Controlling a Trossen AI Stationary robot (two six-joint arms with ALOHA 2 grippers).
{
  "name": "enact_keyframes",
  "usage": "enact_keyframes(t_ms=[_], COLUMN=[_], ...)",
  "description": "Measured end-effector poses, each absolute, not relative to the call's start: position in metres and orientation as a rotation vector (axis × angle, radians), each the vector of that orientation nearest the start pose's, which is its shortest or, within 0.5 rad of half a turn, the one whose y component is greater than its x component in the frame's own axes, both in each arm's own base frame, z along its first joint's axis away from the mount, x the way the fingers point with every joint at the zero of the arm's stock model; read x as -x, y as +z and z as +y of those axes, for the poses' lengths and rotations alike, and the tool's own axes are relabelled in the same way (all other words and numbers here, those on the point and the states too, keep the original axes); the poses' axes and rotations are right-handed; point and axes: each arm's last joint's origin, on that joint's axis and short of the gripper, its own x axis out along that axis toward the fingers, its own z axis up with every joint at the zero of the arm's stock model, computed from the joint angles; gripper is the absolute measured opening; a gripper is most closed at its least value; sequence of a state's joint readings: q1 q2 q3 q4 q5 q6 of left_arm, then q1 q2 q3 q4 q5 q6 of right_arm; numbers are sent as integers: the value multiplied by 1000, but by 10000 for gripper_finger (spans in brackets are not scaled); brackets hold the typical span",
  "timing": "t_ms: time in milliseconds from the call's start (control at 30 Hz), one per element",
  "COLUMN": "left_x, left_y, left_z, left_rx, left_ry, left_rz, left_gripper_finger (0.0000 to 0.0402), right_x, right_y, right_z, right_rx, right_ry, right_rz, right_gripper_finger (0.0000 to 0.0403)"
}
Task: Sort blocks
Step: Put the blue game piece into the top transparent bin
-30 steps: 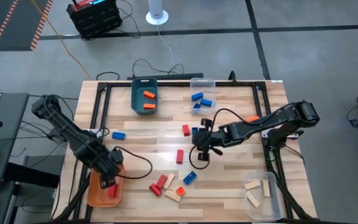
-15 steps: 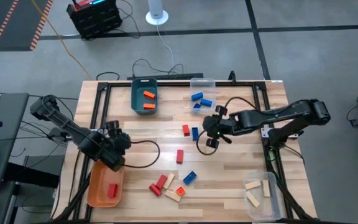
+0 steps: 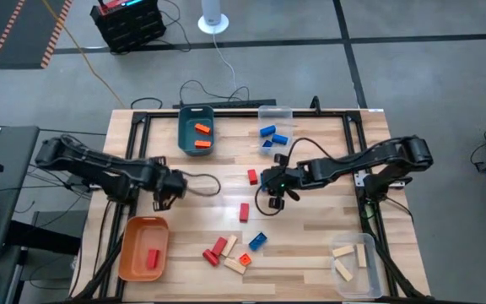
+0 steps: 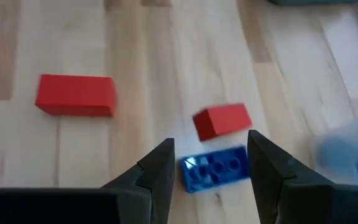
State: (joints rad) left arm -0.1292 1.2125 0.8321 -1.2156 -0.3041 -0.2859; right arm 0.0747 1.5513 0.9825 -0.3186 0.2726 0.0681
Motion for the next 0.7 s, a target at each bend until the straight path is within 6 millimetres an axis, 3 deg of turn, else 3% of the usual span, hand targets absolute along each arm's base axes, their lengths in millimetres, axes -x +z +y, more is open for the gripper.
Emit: enact_keyframes(t_ms=[133, 233, 433, 700], left_x=[-178, -179, -178, -185], left_y=[220, 216, 197, 173], left_z=[7, 17, 19, 21], left_rx=[-23, -46, -159, -199], left_ry=[300, 205, 42, 68], left_rz=[1532, 1554, 1645, 1763], left_gripper_finger=[207, 211, 229, 251], right_x=[-316, -315, -314, -315], right_y=[211, 212, 214, 215], right_z=[22, 26, 34, 38], right_rx=[105, 110, 127, 143], right_ry=[-178, -167, -139, -120], right_rz=[854, 851, 840, 824], right_gripper_finger=[168, 168, 168, 168])
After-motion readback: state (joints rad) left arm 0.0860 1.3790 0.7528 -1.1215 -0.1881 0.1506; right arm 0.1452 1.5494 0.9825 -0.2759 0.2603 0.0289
